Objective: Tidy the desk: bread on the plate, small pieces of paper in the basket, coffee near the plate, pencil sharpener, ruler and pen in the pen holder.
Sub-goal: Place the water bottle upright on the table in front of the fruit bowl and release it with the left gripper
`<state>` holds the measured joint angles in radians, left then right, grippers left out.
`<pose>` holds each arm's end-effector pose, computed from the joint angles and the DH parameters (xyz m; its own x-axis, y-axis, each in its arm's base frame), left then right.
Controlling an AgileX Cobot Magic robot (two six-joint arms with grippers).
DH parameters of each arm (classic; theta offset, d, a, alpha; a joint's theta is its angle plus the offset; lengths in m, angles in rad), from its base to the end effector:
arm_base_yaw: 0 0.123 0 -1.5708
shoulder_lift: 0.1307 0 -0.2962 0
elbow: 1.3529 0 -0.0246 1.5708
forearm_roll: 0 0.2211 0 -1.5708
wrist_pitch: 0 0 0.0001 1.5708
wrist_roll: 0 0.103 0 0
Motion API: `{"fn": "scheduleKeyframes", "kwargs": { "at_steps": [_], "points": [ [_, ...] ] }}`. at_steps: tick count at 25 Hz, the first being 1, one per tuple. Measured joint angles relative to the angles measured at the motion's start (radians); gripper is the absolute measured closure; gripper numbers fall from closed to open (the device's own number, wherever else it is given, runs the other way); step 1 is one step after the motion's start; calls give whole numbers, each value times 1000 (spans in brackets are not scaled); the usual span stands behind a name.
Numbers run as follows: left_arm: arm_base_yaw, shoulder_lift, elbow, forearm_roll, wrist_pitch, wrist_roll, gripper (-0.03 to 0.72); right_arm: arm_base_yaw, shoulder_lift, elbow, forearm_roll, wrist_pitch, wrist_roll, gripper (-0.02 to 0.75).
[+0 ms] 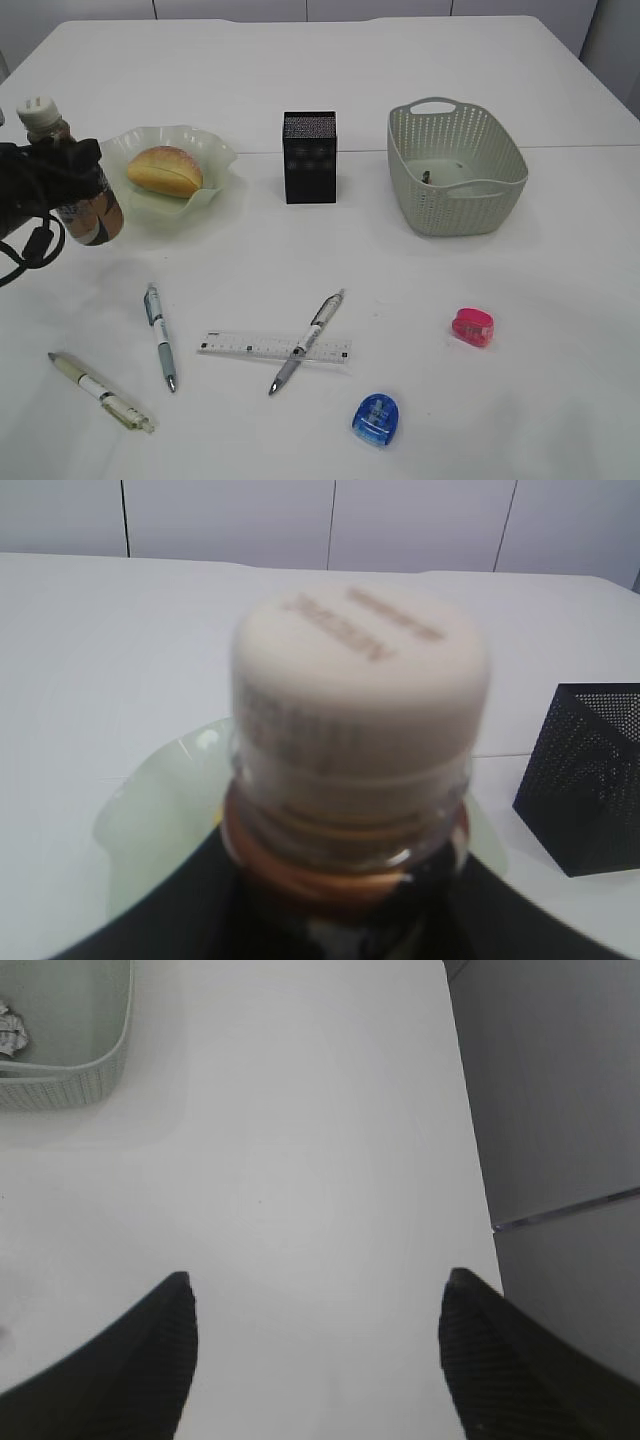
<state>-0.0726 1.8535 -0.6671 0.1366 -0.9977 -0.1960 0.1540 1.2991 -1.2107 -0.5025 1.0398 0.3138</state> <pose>0.3413 -0.0366 0.1976 -0.1270 -0.1116 -0.9856 0.1714 0.9762 -0.1326 0.2353 -0.0068 0.3627 -0.8171 -0.0878 -0.5698 0.1232 0.9389 -0.3214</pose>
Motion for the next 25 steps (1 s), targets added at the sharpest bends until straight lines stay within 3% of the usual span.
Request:
{"fn": "scheduleKeyframes", "kwargs": {
  "at_steps": [5,25],
  "points": [
    [0,81,0,-26,-87,15,409,0,0,0,0,0,0,158],
    [0,196,-51,-48,-95,52,409,0,0,0,0,-5,2,158]
  ]
}}
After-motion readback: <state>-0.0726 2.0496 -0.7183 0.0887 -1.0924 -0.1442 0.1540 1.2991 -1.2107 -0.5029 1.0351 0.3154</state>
